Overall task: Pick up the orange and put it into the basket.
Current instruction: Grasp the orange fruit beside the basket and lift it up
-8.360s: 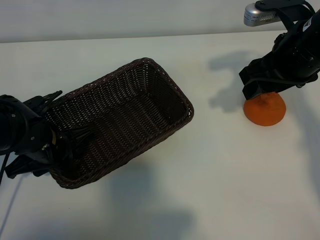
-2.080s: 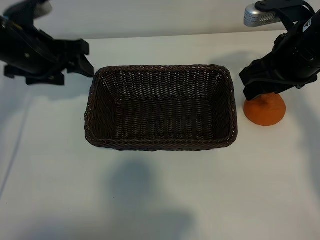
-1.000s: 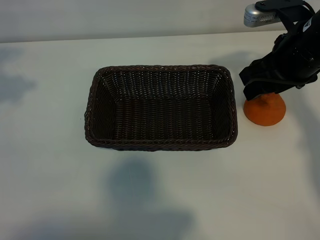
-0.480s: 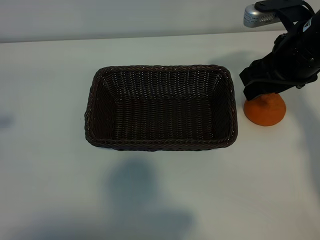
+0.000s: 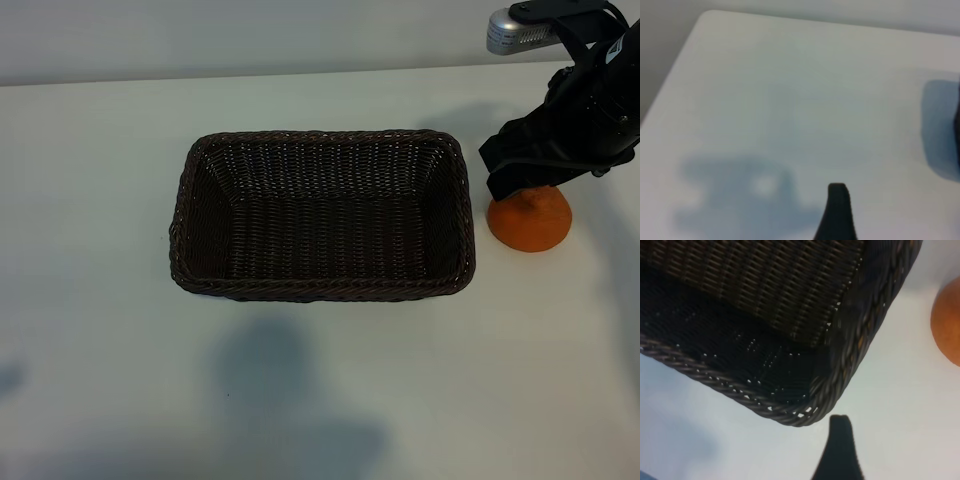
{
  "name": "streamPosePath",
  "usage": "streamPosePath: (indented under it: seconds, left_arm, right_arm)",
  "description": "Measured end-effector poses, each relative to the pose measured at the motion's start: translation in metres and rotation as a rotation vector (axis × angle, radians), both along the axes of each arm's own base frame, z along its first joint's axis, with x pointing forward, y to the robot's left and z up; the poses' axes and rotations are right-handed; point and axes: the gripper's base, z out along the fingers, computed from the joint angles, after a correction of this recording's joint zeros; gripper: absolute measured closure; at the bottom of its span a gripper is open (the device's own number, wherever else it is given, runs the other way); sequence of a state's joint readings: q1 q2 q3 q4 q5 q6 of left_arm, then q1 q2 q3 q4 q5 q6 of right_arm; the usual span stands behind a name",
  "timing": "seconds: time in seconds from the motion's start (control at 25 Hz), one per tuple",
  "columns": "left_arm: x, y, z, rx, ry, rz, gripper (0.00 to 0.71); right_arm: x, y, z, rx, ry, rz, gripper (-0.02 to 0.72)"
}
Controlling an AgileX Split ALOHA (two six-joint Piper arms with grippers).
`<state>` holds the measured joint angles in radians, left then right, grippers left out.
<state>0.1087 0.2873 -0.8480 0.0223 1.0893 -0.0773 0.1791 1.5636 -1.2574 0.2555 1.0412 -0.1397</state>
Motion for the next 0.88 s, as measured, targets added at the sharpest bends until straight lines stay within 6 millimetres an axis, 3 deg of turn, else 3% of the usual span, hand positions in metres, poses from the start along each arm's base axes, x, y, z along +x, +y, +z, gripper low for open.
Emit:
streamPosePath:
  seconds: [0.28, 0.76, 0.88]
  left_arm:
    - [-0.017, -0.003, -0.038, 0.045, -0.018, -0.062, 0.114]
    - [0.0, -0.001, -0.086, 0.059, 0.125, -0.114, 0.114]
    - [0.001, -0.001, -0.089, 0.057, 0.139, -0.115, 0.114]
  right_arm:
    - [0.0, 0.0, 0.0, 0.0, 0.0, 0.001, 0.156]
    - [0.0, 0.0, 0.0, -0.003, -0.001, 0.003, 0.156]
    - [0.0, 0.0, 0.0, -0.003, -0.001, 0.002, 0.156]
